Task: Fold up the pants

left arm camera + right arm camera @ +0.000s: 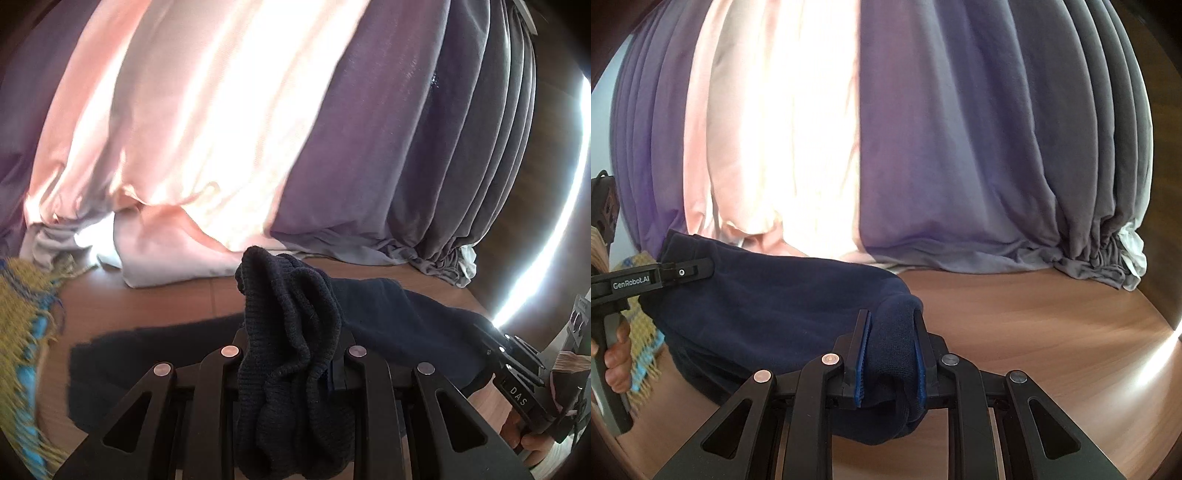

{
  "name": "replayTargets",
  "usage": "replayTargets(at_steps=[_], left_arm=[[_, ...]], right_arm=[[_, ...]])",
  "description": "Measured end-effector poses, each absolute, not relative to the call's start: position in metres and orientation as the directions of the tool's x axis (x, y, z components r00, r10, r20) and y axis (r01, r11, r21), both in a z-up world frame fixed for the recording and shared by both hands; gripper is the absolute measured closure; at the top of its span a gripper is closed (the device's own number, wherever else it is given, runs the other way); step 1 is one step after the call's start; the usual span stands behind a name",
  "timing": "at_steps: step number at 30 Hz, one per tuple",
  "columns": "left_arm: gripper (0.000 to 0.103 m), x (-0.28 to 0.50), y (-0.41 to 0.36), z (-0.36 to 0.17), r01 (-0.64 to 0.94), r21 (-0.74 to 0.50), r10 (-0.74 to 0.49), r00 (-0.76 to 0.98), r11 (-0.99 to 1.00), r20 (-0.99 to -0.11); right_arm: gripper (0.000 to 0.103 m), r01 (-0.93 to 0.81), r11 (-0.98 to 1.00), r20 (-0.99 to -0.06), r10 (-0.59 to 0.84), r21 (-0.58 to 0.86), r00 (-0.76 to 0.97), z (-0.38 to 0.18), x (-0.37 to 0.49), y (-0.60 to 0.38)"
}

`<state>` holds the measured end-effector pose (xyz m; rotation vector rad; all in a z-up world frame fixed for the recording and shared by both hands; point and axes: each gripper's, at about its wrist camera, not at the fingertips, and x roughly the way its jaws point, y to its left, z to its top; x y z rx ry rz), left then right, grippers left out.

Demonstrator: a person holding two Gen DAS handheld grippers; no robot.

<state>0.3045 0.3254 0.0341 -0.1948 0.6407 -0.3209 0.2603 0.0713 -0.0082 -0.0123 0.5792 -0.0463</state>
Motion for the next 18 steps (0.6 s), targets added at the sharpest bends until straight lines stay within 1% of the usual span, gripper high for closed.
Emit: replayTargets(at_steps=[9,18], left_arm=[[0.080,0.322,0.382,0.036,0.214,-0.239,-0.316,0.759,0.947,-0.569],[0.080,0.337,0.436,0.011,0.166,-0.229,-0.276,0.731,0.959,-0.624]], right_arm=[[0.082,0.014,0.999,-0.537,-0.033,-0.040,0.843,-0.014,0.293,0.129],[0.082,-0.042,0.997,-0.561,-0.001,-0.064,0.828,-0.039,0.322,0.182]])
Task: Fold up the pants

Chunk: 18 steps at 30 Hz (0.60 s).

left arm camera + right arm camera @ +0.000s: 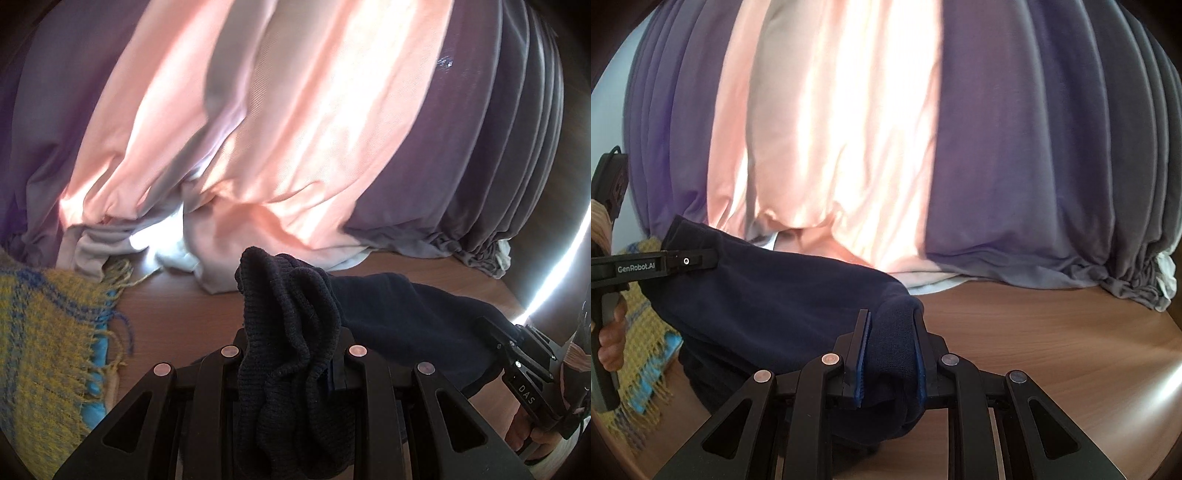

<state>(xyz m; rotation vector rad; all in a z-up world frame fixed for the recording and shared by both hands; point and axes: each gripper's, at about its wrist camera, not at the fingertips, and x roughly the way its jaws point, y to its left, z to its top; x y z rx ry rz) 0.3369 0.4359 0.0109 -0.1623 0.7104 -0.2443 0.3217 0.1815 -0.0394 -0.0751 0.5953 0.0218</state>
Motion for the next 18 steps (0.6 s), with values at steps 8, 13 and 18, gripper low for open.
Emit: replayTargets(at_steps=[8,13,18], left_arm=[[0.079,0.342,0.454,-0.033,0.139,-0.230,-0.263,0.671,0.963,-0.693],[0.079,0.336,0.458,-0.048,0.135,-0.229,-0.261,0.646,0.964,-0.717],[0.076,0.331,0.460,-0.058,0.121,-0.232,-0.255,0.633,0.965,-0.731]], right_arm=[[0.082,-0.072,0.995,-0.628,0.015,-0.066,0.778,-0.079,0.330,0.203],[0.082,-0.075,0.995,-0.674,0.012,-0.064,0.739,-0.098,0.328,0.202],[0.079,-0.059,0.997,-0.708,0.013,-0.042,0.707,-0.109,0.324,0.202]])
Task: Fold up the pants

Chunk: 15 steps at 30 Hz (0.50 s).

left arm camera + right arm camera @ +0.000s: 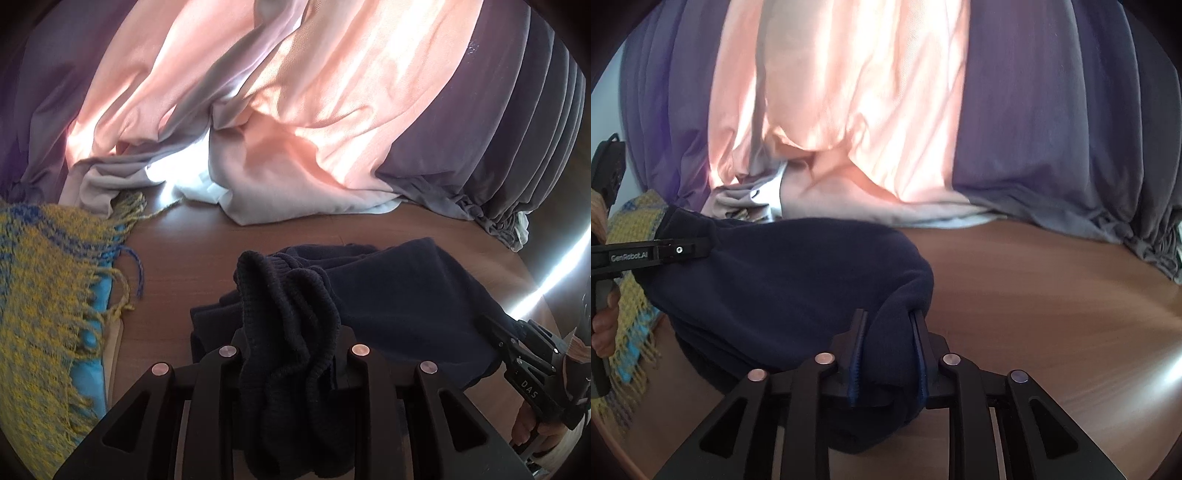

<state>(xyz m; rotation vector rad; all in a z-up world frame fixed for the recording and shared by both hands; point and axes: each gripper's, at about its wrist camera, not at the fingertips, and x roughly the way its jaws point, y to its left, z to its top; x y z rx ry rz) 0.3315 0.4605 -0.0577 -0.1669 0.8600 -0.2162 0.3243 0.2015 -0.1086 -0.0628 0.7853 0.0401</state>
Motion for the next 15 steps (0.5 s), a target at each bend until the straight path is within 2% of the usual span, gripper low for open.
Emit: replayTargets(at_steps=[1,5,7,15], left_arm=[[0.073,0.331,0.461,-0.060,0.113,-0.230,-0.249,0.629,0.967,-0.736],[0.049,0.325,0.464,-0.062,0.073,-0.169,-0.176,0.638,0.983,-0.750],[0.045,0.323,0.464,-0.060,0.080,-0.141,-0.159,0.634,0.987,-0.757],[0.033,0.296,0.464,-0.036,0.100,0.014,-0.058,0.670,0.995,-0.741]], right_arm=[[0.074,-0.052,0.998,-0.712,0.011,-0.036,0.702,-0.109,0.323,0.201],[0.059,-0.017,0.997,-0.714,-0.039,-0.071,0.699,-0.112,0.319,0.201],[0.054,-0.007,0.996,-0.714,-0.056,-0.086,0.698,-0.113,0.316,0.200],[0.054,0.019,0.997,-0.726,-0.066,-0.073,0.684,-0.098,0.304,0.199]])
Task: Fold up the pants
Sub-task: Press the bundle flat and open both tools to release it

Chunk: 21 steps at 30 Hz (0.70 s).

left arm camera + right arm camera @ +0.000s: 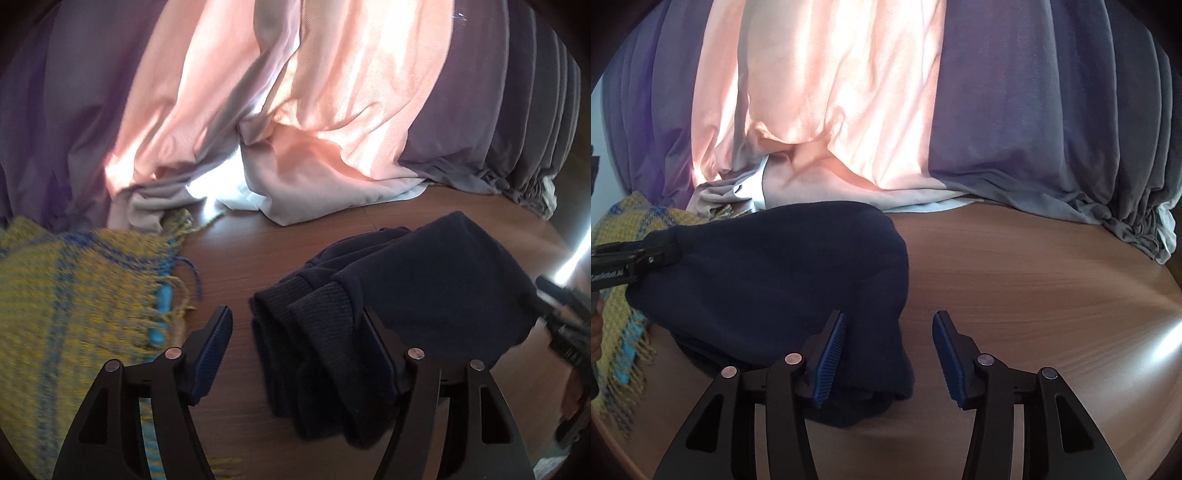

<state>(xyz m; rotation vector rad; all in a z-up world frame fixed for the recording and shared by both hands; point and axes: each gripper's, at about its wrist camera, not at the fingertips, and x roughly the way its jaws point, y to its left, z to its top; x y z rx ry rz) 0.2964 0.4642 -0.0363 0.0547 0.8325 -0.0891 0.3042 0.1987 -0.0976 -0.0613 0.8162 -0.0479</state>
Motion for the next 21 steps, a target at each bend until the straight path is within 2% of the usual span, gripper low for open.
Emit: replayTargets(at_steps=[5,11,14,15,17,18,20,21], left_arm=[[0.032,0.283,0.460,-0.026,0.113,0.086,-0.016,0.688,0.990,-0.726],[0.032,0.293,0.456,-0.009,0.091,0.147,0.036,0.725,0.985,-0.688],[0.034,0.294,0.461,0.002,0.069,0.151,0.052,0.737,0.986,-0.674],[0.036,0.290,0.463,0.008,0.079,0.127,0.026,0.745,0.989,-0.666],[0.051,0.286,0.463,0.012,0.112,0.073,-0.036,0.745,0.991,-0.666],[0.054,0.286,0.462,0.011,0.153,0.037,-0.087,0.729,0.988,-0.679],[0.067,0.288,0.460,0.006,0.198,0.001,-0.142,0.707,0.980,-0.693],[0.069,0.290,0.459,0.001,0.209,-0.008,-0.155,0.695,0.978,-0.702]], right_arm=[[0.054,0.031,0.996,-0.699,-0.082,-0.085,0.710,-0.077,0.292,0.196],[0.054,-0.009,0.998,-0.668,-0.031,-0.056,0.744,-0.065,0.288,0.199],[0.064,-0.033,0.999,-0.681,0.001,-0.033,0.732,-0.067,0.293,0.205],[0.066,-0.044,0.999,-0.685,0.016,-0.024,0.728,-0.067,0.295,0.208],[0.067,-0.055,0.998,-0.679,0.033,-0.010,0.733,-0.065,0.295,0.212],[0.070,-0.058,0.998,-0.676,0.042,-0.002,0.735,-0.064,0.294,0.213],[0.070,-0.061,0.998,-0.677,0.056,0.016,0.734,-0.064,0.295,0.213],[0.070,-0.058,0.998,-0.679,0.056,0.020,0.732,-0.065,0.296,0.212]])
